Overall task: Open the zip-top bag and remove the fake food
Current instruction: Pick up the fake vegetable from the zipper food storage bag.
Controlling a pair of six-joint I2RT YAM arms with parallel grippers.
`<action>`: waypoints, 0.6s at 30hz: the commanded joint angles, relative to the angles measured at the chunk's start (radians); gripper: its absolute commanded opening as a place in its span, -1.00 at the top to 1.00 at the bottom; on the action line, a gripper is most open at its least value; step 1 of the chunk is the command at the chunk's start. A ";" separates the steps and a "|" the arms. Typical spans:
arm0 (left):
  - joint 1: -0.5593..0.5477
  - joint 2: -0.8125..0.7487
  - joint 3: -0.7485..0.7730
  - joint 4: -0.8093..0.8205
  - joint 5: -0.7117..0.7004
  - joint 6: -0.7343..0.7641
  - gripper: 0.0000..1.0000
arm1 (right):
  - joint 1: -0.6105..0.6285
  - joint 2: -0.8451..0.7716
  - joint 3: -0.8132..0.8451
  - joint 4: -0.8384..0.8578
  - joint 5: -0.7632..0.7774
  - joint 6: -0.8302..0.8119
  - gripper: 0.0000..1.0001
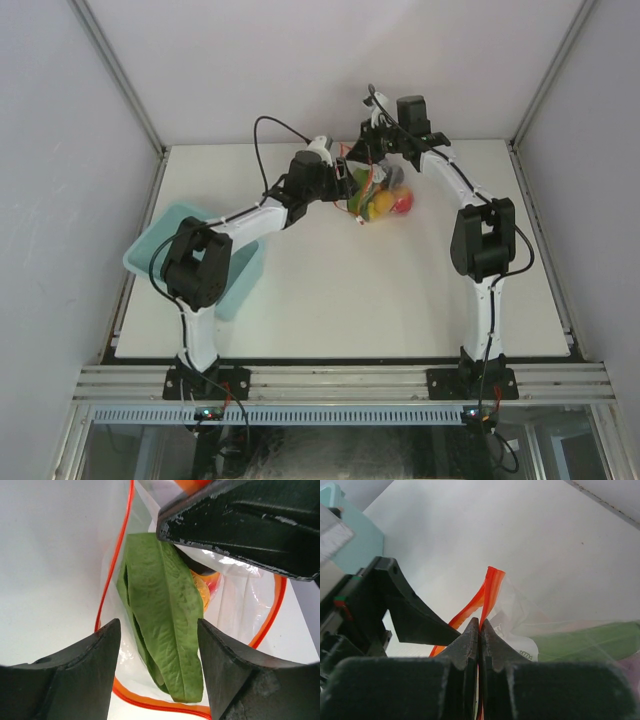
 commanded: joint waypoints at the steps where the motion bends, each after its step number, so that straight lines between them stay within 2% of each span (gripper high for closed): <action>1: -0.016 0.022 0.057 0.052 0.025 -0.029 -0.34 | 0.003 -0.009 0.043 0.028 -0.045 -0.009 1.00; 7: -0.018 0.038 0.038 0.141 0.062 -0.043 -0.34 | 0.004 -0.026 0.021 0.034 -0.077 -0.016 1.00; 11: -0.019 0.083 0.091 0.129 0.071 -0.042 -0.35 | -0.002 -0.050 -0.018 0.053 -0.092 -0.025 1.00; 18: -0.027 0.120 0.089 0.142 0.066 -0.065 -0.39 | -0.006 -0.051 -0.021 0.077 -0.157 0.000 1.00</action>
